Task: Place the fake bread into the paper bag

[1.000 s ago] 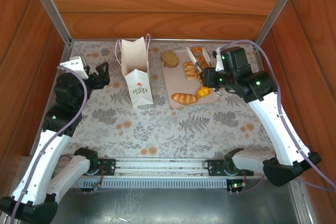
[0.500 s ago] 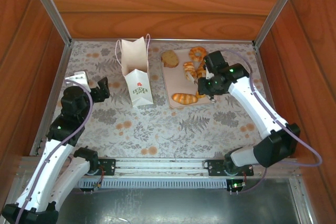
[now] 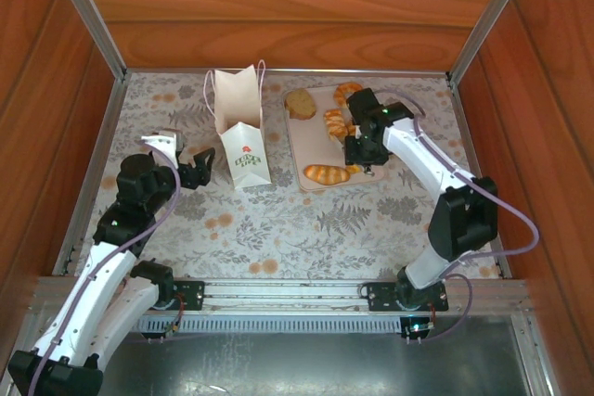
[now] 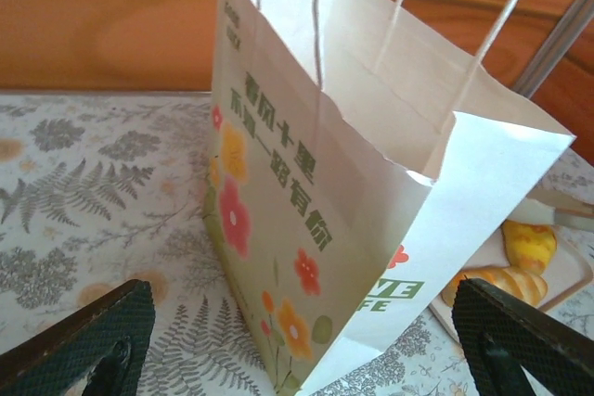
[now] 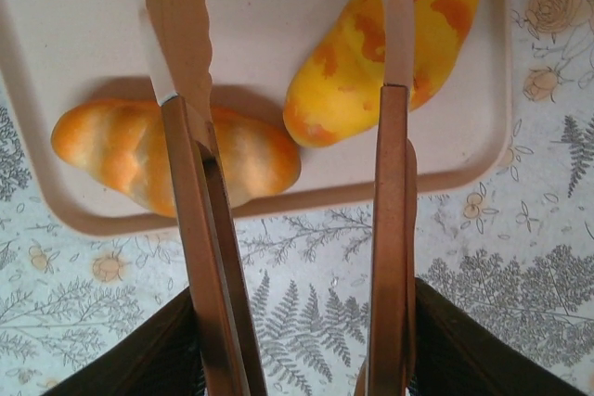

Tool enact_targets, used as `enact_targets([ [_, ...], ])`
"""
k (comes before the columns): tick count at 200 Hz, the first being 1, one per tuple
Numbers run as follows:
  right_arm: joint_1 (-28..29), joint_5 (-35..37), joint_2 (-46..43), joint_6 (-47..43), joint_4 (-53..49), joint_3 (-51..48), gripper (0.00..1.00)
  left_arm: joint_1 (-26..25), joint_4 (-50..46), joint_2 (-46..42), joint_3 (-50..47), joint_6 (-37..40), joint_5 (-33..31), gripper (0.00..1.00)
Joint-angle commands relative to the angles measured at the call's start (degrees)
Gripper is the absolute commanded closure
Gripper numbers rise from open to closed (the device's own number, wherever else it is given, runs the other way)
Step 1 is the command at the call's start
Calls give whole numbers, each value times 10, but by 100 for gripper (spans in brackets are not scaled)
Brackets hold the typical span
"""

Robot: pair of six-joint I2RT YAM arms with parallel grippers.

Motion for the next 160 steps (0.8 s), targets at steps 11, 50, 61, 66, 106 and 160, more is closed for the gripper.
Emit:
enact_targets([
  [11, -4, 9, 38, -8, 0, 44, 46, 4, -4, -4, 37, 84, 35, 11],
  [50, -4, -4, 56, -6, 10, 54, 46, 4, 9, -15, 20, 127, 41, 11],
  [61, -4, -4, 66, -4, 6, 63, 46, 6, 48, -15, 2, 119, 61, 10],
  [66, -4, -3, 70, -3, 5, 67, 46, 9, 50, -15, 1, 119, 76, 9],
  [106, -4, -1, 98, -4, -4, 97, 46, 26, 47, 4, 6, 106, 112, 9],
  [160, -4, 5, 114, 0, -5, 104, 46, 44, 51, 11, 9, 92, 131, 9],
])
